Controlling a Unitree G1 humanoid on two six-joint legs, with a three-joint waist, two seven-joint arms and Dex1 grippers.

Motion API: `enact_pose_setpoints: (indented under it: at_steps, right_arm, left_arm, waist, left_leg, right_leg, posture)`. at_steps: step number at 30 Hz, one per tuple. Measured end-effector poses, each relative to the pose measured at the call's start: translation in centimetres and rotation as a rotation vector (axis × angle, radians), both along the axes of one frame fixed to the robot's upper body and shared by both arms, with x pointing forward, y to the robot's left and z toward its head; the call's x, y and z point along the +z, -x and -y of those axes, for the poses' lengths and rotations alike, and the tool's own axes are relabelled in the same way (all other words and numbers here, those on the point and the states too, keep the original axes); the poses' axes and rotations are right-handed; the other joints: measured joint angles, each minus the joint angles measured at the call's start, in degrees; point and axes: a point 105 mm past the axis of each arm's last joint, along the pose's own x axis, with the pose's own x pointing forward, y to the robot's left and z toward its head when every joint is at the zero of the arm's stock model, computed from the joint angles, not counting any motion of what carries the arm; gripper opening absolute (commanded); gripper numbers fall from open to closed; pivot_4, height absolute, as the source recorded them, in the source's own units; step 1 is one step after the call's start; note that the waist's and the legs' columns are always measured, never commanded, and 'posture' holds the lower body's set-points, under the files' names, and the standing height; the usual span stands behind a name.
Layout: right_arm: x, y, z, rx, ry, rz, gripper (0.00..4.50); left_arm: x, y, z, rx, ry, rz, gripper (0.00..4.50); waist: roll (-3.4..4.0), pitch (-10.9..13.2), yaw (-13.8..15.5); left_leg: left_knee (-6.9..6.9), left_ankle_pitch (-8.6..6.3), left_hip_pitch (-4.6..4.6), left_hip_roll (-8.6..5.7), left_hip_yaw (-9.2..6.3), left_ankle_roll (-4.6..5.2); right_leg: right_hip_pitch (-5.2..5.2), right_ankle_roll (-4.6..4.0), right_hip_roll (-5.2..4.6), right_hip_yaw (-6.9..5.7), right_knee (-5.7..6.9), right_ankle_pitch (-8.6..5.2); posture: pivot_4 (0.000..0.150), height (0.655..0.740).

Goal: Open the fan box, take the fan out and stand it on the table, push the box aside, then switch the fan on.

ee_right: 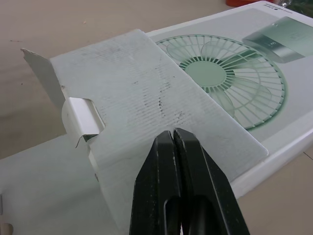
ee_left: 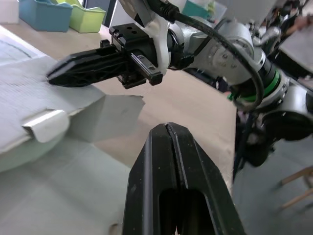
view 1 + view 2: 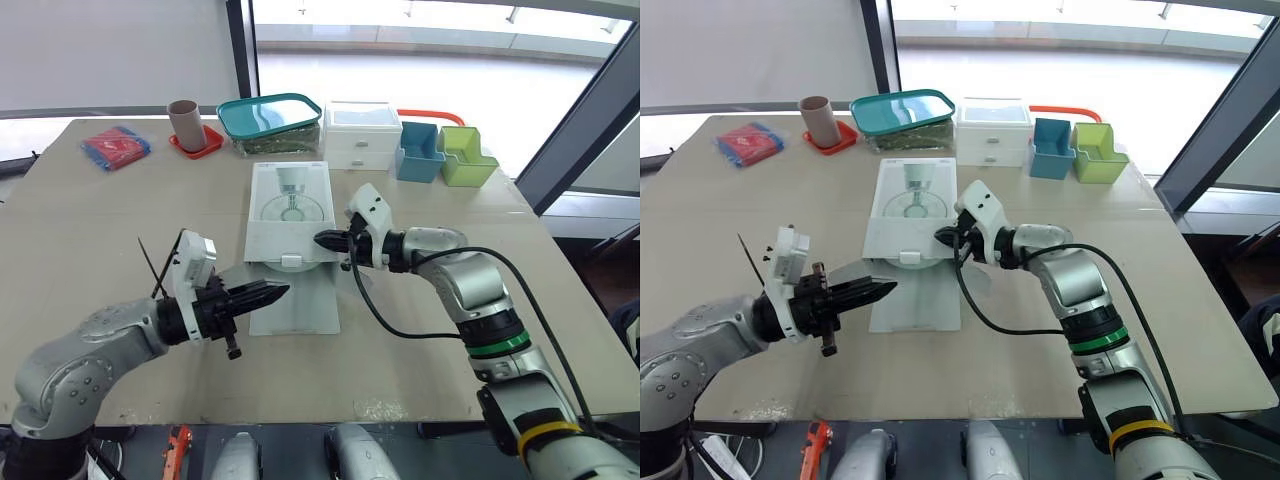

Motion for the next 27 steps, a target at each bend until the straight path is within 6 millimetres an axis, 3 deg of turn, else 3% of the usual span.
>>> enact_pose_setpoints:
  at_steps: [9, 14, 17, 18, 24, 25, 27]
  right_arm:
    - [-0.2, -0.1, -0.5, 0.021, -0.004, -0.002, 0.03]
    - [-0.2, -0.1, -0.8, 0.027, -0.005, 0.0, 0.03]
    - [-0.3, -0.1, -0.7, 0.027, -0.002, 0.002, 0.0]
    - [-0.3, -0.1, -0.7, 0.026, 0.001, 0.004, 0.0]
    - [-0.1, 0.0, -0.1, 0.012, 0.023, 0.004, 0.0]
    - [-0.1, 0.0, 0.0, 0.009, 0.027, 0.003, 0.0]
    - [-0.1, 0.0, 0.2, 0.005, 0.033, 0.003, 0.0]
  left_arm:
    - [-1.8, 2.4, 0.5, -0.014, 0.103, -0.286, 0.0]
    - [-2.2, 0.4, -0.6, 0.121, 0.293, -0.438, 0.0]
    - [-3.5, -1.8, -1.2, 0.238, 0.385, -0.535, 0.73]
    - [-4.2, -2.3, -1.1, 0.257, 0.391, -0.573, 1.16]
    - [-5.9, -3.5, -0.2, 0.269, 0.438, -0.682, 3.19]
    - [-6.0, -3.8, 0.0, 0.27, 0.455, -0.692, 3.44]
    - [-6.1, -4.2, 0.4, 0.265, 0.474, -0.705, 3.44]
  waist:
    - [0.01, 0.0, 0.1]
    - [0.03, 0.0, 0.2]
    - [0.02, 0.0, 0.2]
    - [0.02, 0.0, 0.3]
    - [0.03, 0.0, 0.3]
    - [0.04, 0.0, 0.4]
    - [0.04, 0.0, 0.4]
  left_leg:
    - [-0.01, 0.02, 0.06, -0.01, 0.05, -0.04]
    - [0.01, 0.05, 0.08, -0.04, 0.05, -0.09]
    - [0.01, 0.06, 0.07, -0.06, 0.03, -0.1]
    - [0.01, 0.06, 0.07, -0.07, 0.03, -0.11]
    - [-0.01, 0.06, 0.05, -0.11, 0.02, -0.11]
    - [0.0, 0.06, 0.05, -0.13, 0.02, -0.11]
    - [0.0, 0.06, 0.06, -0.15, 0.04, -0.11]
  right_leg:
    - [0.02, -0.02, 0.01, 0.06, 0.0, 0.01]
    - [0.04, -0.02, 0.0, 0.08, -0.01, 0.01]
    - [0.05, -0.03, 0.0, 0.07, -0.02, 0.01]
    - [0.05, -0.02, 0.01, 0.07, -0.02, 0.01]
    - [0.05, -0.02, -0.02, 0.07, -0.02, 0.01]
    - [0.05, -0.02, -0.03, 0.07, -0.02, 0.01]
    - [0.05, -0.01, -0.03, 0.1, -0.02, 0.0]
  posture:
    - [0.15, 0.74]
    - [0.15, 0.74]
    - [0.15, 0.74]
    - [0.15, 0.74]
    - [0.15, 0.74]
    - [0.15, 0.74]
    - [0.15, 0.74]
